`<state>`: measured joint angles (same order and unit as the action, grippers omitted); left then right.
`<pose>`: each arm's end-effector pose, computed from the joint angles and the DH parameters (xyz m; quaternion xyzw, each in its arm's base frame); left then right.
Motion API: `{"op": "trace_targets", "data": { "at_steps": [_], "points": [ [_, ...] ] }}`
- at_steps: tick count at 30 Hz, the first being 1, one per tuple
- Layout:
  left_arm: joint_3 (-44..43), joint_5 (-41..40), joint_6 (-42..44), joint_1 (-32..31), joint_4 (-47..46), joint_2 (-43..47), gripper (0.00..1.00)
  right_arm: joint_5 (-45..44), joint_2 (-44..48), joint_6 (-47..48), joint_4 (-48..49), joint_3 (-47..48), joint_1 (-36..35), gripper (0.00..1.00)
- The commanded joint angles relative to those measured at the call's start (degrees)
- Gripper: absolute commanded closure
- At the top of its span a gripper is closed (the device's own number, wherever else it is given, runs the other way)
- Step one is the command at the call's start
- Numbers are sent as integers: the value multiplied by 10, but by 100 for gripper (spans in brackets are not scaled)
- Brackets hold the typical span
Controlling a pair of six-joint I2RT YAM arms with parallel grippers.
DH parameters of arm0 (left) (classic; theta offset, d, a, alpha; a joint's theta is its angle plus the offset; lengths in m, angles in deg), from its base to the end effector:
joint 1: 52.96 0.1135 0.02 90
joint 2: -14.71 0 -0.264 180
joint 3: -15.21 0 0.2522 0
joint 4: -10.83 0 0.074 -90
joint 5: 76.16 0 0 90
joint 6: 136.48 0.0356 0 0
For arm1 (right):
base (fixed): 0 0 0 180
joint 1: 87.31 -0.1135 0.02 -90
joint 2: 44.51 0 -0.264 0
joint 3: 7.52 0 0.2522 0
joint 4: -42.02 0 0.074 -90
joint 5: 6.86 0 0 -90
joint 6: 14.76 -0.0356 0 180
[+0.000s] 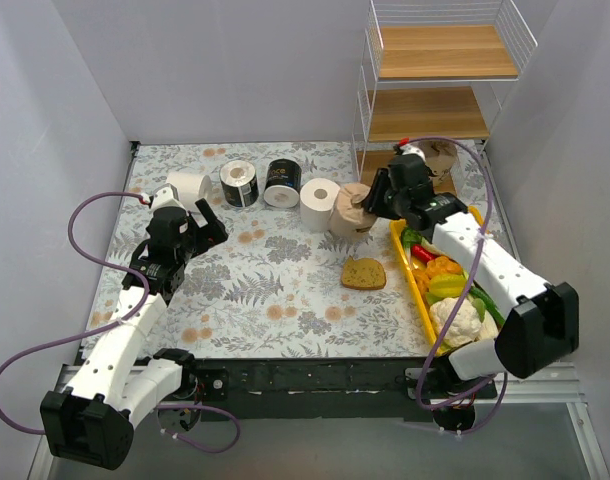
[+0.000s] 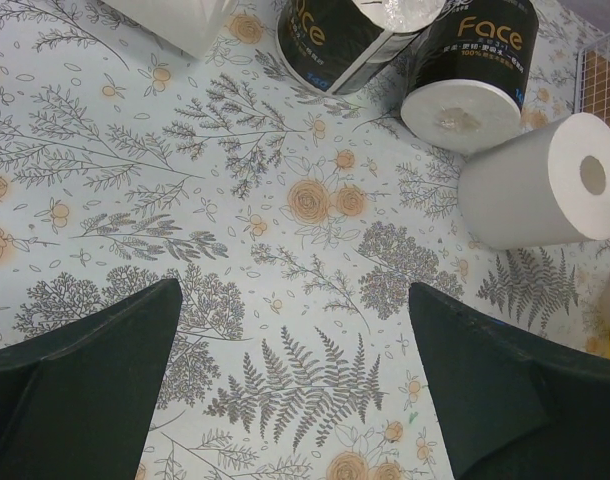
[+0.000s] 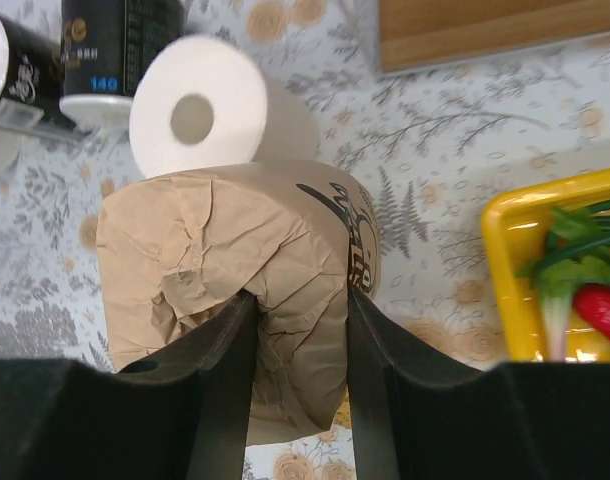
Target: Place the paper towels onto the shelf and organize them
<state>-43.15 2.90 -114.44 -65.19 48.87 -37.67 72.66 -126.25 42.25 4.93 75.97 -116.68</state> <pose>0.1989 -0.0362 0.2910 -0.4479 0.7483 -0.2467 0.4225 0.2847 0.1528 0.3194 0.0699 0.8829 0.1673 0.4332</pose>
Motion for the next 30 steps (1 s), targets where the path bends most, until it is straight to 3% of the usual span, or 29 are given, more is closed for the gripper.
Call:
{"op": "trace_targets", "data": {
  "at_steps": [1,10,16,30],
  "points": [
    [-3,0,5,-3,-9,14,2,3,45,3,37,-15,54,64],
    [-3,-4,5,-3,-10,13,2,-19,35,29,46,-14,182,64],
    [-3,-7,4,-3,-9,12,2,-73,33,17,101,-30,209,64],
    [-3,-11,5,-4,-10,11,2,-96,-51,-141,166,-5,228,64]
  ]
}}
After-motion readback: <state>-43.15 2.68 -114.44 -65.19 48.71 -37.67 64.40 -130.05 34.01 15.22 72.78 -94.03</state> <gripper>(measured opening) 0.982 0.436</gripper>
